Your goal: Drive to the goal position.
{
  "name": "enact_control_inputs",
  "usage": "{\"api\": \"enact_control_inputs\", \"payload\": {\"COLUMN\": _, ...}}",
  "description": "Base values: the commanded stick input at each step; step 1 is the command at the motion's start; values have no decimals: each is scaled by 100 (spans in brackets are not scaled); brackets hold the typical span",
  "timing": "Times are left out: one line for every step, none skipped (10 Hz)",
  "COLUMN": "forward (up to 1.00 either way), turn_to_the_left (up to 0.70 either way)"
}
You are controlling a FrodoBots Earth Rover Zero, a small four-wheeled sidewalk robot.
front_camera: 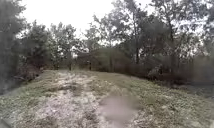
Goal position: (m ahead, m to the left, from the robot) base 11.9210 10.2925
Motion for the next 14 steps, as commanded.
{"api": "enact_control_inputs", "payload": {"forward": 0, "turn_to_the_left": 0}}
{"api": "enact_control_inputs", "payload": {"forward": 0, "turn_to_the_left": 0}}
{"api": "enact_control_inputs", "payload": {"forward": 0, "turn_to_the_left": 0}}
{"api": "enact_control_inputs", "payload": {"forward": 0, "turn_to_the_left": 0}}
{"api": "enact_control_inputs", "payload": {"forward": 7, "turn_to_the_left": 0}}
{"api": "enact_control_inputs", "payload": {"forward": 49, "turn_to_the_left": 0}}
{"api": "enact_control_inputs", "payload": {"forward": 70, "turn_to_the_left": 0}}
{"api": "enact_control_inputs", "payload": {"forward": 70, "turn_to_the_left": 0}}
{"api": "enact_control_inputs", "payload": {"forward": 70, "turn_to_the_left": 0}}
{"api": "enact_control_inputs", "payload": {"forward": 70, "turn_to_the_left": 0}}
{"api": "enact_control_inputs", "payload": {"forward": 70, "turn_to_the_left": 0}}
{"api": "enact_control_inputs", "payload": {"forward": 70, "turn_to_the_left": 0}}
{"api": "enact_control_inputs", "payload": {"forward": 70, "turn_to_the_left": 0}}
{"api": "enact_control_inputs", "payload": {"forward": 70, "turn_to_the_left": 0}}
